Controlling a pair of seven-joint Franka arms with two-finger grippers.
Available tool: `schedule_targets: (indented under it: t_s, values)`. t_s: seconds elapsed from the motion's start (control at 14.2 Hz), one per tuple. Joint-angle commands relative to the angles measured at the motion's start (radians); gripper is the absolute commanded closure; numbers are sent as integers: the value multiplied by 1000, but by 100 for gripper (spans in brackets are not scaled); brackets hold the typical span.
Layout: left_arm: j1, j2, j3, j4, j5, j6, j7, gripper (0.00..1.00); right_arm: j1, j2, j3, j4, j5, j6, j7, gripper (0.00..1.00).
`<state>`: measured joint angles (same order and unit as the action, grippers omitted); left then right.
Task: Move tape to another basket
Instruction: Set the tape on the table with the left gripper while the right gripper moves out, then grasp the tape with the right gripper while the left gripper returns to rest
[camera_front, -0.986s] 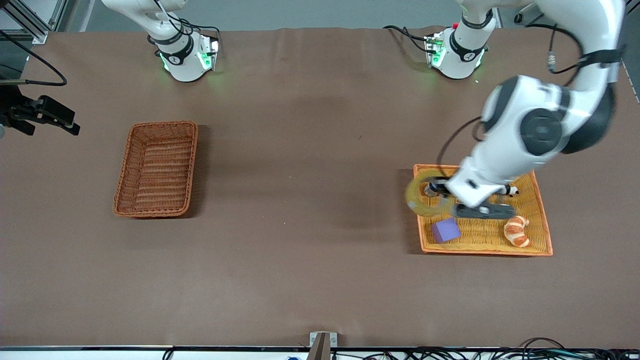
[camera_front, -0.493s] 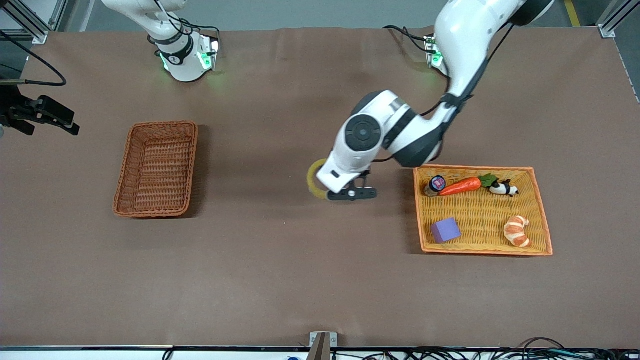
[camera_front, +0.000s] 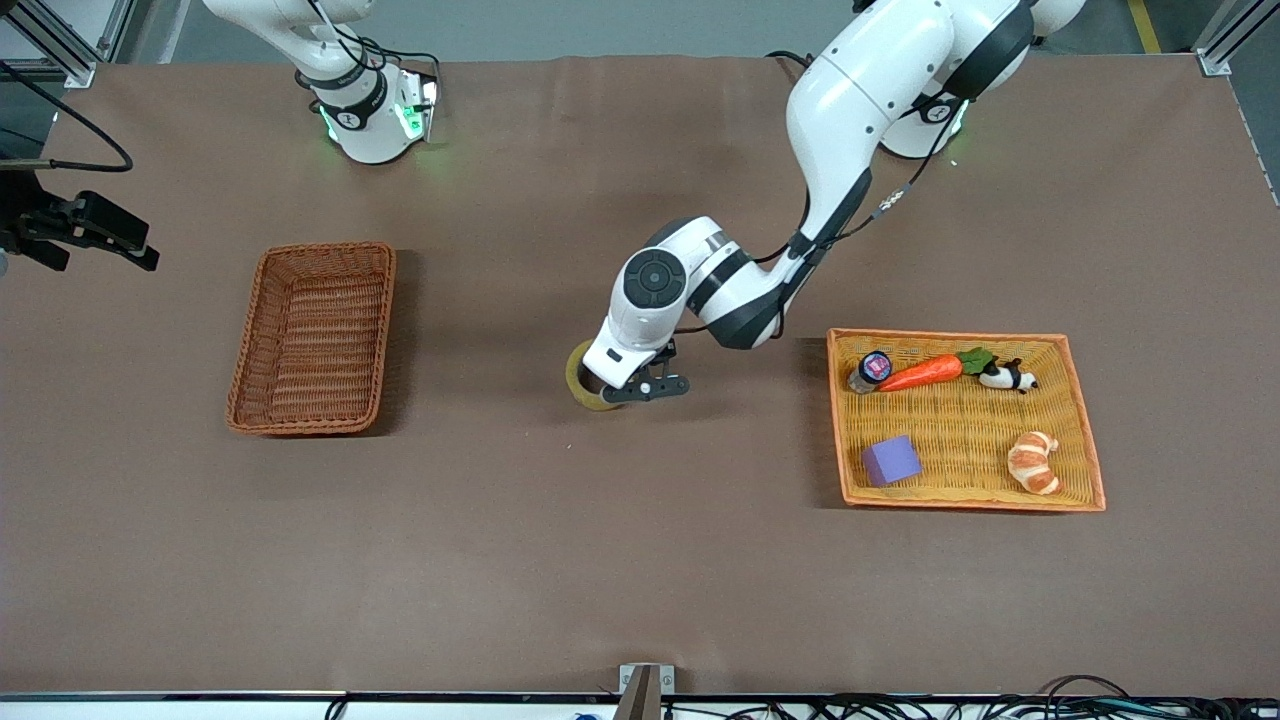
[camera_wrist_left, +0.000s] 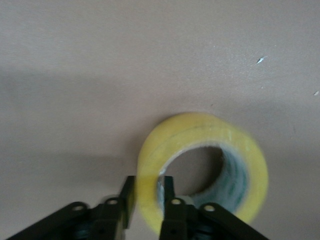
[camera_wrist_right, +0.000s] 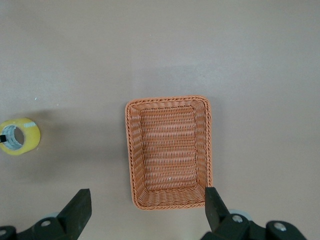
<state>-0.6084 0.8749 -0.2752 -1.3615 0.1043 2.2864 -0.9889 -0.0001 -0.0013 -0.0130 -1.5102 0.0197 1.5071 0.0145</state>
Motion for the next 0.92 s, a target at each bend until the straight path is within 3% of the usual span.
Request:
schedule_targets:
  t_s: [0.0,0.14,0.35,0.56,0.85]
  values:
    - [5,-28,14,32,17,-19,-20,0,-12,-2,4,4,23,-7,-11,0]
    - [48,-101,16,32,18,-92,-16,0,-11,-2,4,1,23,-7,-10,0]
    - [227,-275,14,27,21,-232,18,0,46,7,11,-7,34,4,5,0]
    - [387,-394,13,24,20,-381,261,0,145,104,37,-19,37,108,59,0]
    - [556,-517,13,6,20,-542,433,0,264,239,114,-47,22,295,330,0]
